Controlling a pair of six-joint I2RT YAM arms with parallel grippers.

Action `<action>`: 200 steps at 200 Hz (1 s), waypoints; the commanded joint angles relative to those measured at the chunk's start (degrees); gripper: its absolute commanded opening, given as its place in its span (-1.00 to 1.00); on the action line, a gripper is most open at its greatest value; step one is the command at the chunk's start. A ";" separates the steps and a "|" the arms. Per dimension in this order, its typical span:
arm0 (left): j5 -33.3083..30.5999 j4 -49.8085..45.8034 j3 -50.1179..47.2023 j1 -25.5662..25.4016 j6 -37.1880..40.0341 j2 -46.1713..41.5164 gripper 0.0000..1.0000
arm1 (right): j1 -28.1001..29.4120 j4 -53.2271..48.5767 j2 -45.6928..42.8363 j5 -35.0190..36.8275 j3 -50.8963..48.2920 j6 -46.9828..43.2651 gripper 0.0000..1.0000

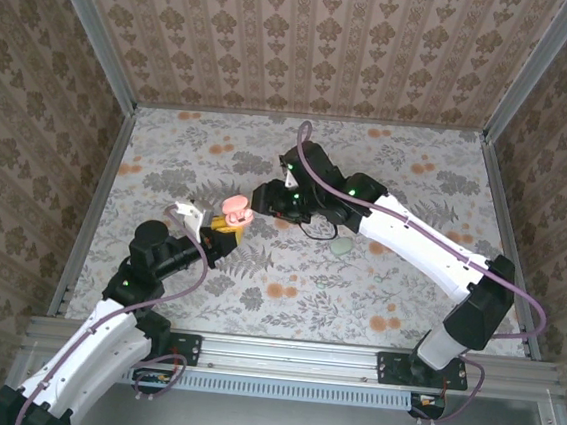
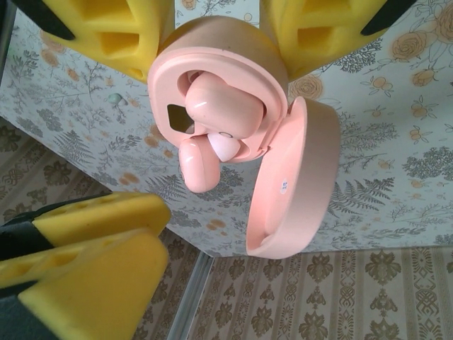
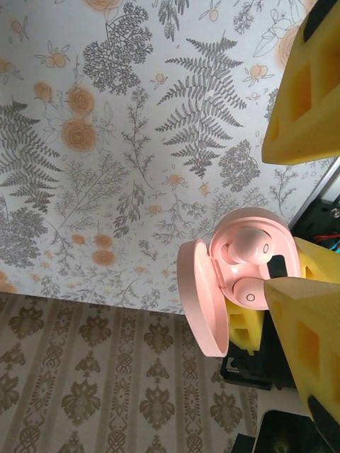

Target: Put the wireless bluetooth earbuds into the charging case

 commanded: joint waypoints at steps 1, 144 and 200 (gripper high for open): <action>0.13 -0.65 1.24 -0.37 1.55 -0.62 -1.00 | 0.55 0.16 1.55 -1.21 1.28 0.37 -0.08; 0.22 -0.88 1.42 -0.45 2.05 -0.41 -1.00 | 1.58 -0.59 2.48 0.19 2.73 -0.62 -0.17; 0.26 -0.97 1.50 -0.46 2.01 -0.35 -1.00 | 2.00 0.70 2.68 -0.40 2.77 0.35 -0.20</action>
